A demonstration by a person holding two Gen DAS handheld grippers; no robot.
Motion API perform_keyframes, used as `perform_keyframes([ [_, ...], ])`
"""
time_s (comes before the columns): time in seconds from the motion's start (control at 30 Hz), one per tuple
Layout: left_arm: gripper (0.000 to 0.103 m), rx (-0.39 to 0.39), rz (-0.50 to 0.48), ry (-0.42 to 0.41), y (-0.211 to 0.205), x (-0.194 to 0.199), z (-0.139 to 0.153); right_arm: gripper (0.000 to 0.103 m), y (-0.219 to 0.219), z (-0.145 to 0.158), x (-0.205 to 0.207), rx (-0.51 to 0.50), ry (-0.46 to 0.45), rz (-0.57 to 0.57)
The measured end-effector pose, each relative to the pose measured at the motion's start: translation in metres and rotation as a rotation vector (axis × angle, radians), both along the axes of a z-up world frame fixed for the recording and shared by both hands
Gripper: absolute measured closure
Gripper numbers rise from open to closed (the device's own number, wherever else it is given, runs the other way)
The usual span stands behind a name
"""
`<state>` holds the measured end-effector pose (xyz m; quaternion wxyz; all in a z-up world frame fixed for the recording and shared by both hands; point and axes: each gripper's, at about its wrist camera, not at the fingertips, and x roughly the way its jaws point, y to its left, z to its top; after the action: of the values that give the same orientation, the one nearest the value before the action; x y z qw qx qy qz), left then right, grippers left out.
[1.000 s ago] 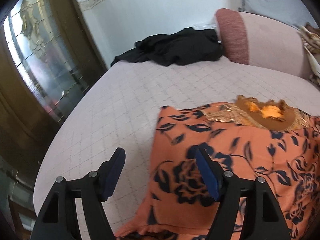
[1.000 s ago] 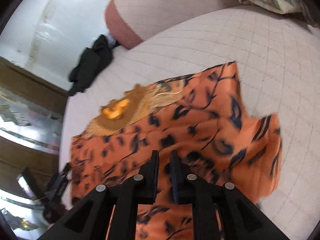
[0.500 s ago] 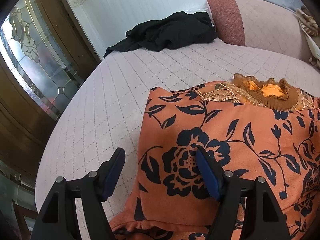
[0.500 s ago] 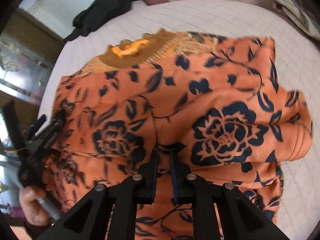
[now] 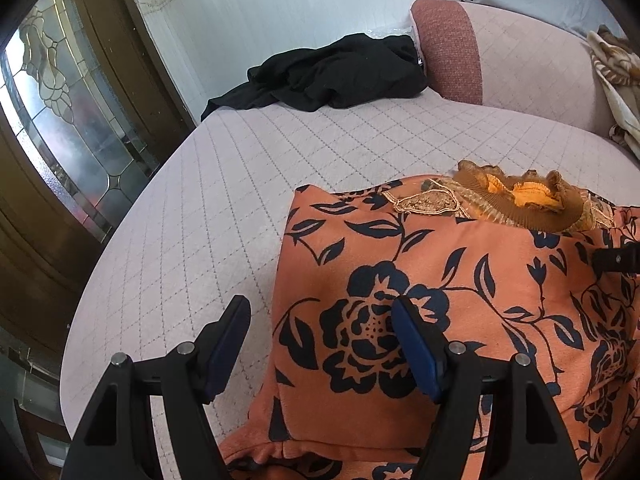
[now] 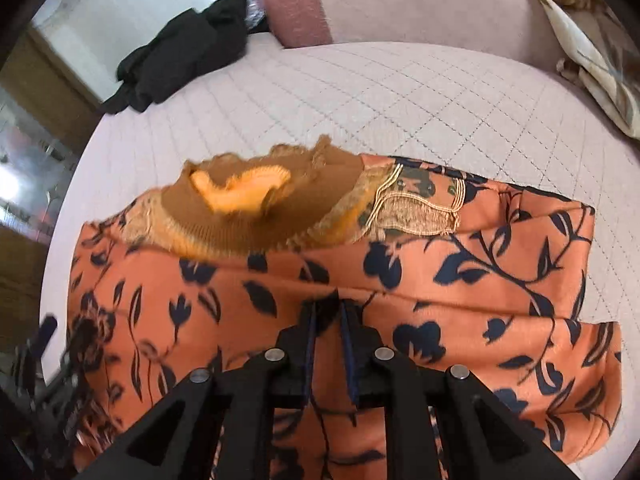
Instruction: Fold small clothes
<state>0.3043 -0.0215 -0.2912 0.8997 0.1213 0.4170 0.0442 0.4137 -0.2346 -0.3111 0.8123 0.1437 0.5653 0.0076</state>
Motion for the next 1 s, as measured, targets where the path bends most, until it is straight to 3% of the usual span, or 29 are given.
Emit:
perform_keyframes([
  [0.07,0.029,-0.004,0.002,0.000,0.001,0.000,0.001,0.087,0.006,0.006,0.006,0.020,0.007,-0.009],
  [0.2,0.029,-0.016,0.011,-0.001,0.005,0.000,0.002,0.087,0.022,0.028,-0.003,0.105,-0.046,0.082],
  [0.3,0.029,-0.017,0.011,0.001,0.006,0.000,0.002,0.087,0.044,0.022,-0.011,0.131,-0.029,0.121],
  [0.43,0.029,-0.016,0.016,0.005,0.009,0.000,0.001,0.088,0.051,-0.005,-0.014,0.092,0.011,0.112],
  [0.67,0.029,-0.033,0.029,0.005,0.014,0.002,0.002,0.088,0.051,0.008,-0.002,0.082,-0.027,0.106],
  [0.9,0.029,-0.028,0.030,0.011,0.015,0.002,0.001,0.088,0.037,0.021,-0.049,0.069,-0.060,0.131],
  [1.0,0.029,-0.019,0.031,0.036,0.013,0.004,-0.004,0.088,0.032,0.013,-0.070,0.054,-0.058,0.118],
])
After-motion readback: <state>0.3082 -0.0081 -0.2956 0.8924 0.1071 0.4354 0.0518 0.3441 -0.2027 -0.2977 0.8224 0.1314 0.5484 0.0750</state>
